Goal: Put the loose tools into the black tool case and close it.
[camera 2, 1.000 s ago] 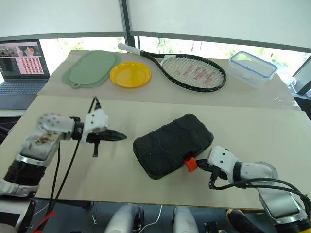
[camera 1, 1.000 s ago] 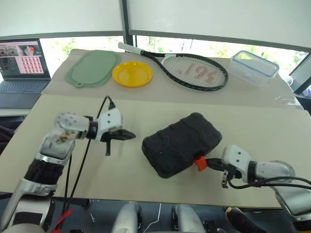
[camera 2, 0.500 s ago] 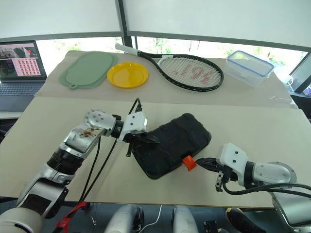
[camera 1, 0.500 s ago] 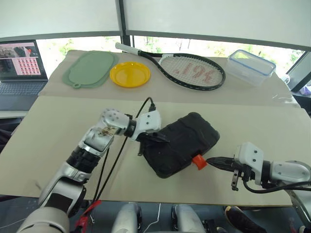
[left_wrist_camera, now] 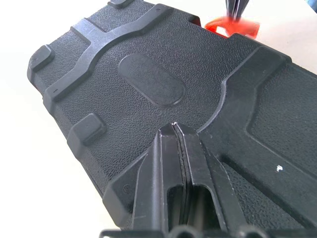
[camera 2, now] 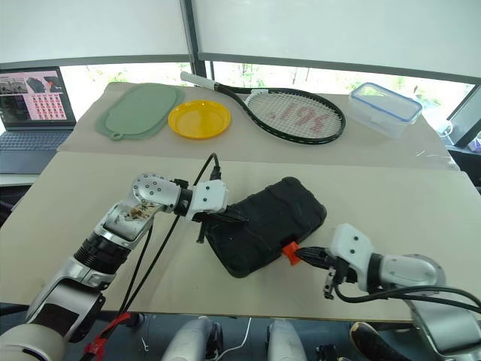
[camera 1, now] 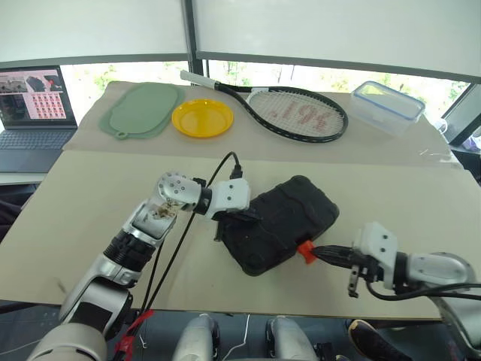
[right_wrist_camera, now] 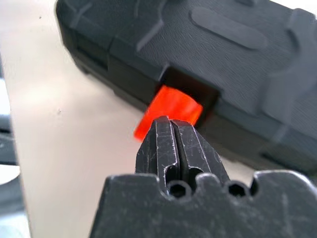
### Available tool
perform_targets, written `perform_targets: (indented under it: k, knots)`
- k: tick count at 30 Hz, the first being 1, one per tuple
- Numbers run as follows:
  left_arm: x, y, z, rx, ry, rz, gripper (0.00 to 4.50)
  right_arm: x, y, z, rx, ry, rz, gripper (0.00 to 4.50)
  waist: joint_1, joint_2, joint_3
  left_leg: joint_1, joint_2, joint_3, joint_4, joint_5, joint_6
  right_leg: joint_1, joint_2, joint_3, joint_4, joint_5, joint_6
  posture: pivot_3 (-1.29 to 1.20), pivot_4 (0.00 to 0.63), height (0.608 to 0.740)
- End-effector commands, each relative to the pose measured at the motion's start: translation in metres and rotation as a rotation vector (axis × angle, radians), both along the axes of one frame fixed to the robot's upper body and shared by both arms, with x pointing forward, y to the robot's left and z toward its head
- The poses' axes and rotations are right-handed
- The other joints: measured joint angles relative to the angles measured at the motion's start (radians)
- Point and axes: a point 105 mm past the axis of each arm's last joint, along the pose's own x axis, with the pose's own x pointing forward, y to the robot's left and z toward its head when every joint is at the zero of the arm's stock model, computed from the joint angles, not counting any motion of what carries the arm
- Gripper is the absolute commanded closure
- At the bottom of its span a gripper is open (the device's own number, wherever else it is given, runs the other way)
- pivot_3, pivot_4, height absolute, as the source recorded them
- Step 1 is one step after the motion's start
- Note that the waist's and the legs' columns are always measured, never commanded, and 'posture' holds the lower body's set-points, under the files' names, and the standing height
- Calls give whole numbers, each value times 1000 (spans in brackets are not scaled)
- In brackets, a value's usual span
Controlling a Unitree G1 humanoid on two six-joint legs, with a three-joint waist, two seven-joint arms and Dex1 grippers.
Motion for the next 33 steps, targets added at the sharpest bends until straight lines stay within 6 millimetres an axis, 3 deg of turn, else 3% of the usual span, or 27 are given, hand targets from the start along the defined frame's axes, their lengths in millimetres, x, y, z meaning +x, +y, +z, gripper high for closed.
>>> perform_targets:
  k: [1, 11, 20, 28, 33]
  knots:
    - [1, 3, -15, 57, 33, 20, 4463, 7, 0, -11, -33, -2, -37, 4500, -1, 0, -1, 0, 0, 0, 0, 0, 0, 0, 0, 0, 0, 0, 0, 0, 150, 738]
    - [3, 3, -11, 41, 25, 29, 4463, 4, -3, -17, -31, 21, -83, 4500, -1, -2, -4, 0, 1, 0, 0, 0, 0, -1, 0, 0, 1, -1, -1, 0, 150, 738]
    - [4, -2, -10, 38, 22, 13, 4463, 8, 7, -28, 15, -5, -172, 4500, 0, -2, -4, 0, 1, 0, 0, 0, 0, -1, 0, 0, 1, -1, -1, 0, 150, 738]
    - [-1, -11, -14, 47, 29, -32, 4463, 10, 21, -7, 165, -115, -242, 4500, -7, -2, -4, 0, 1, 0, -1, 0, 0, -1, 1, 0, 1, -1, -1, 0, 150, 738]
    - [-1, -13, -16, 51, 31, -44, 4463, 12, 22, 20, 272, -194, -285, 4500, -13, -2, -4, -1, 1, 0, -2, 0, 0, -3, 1, 1, 2, -1, -2, 0, 150, 738]
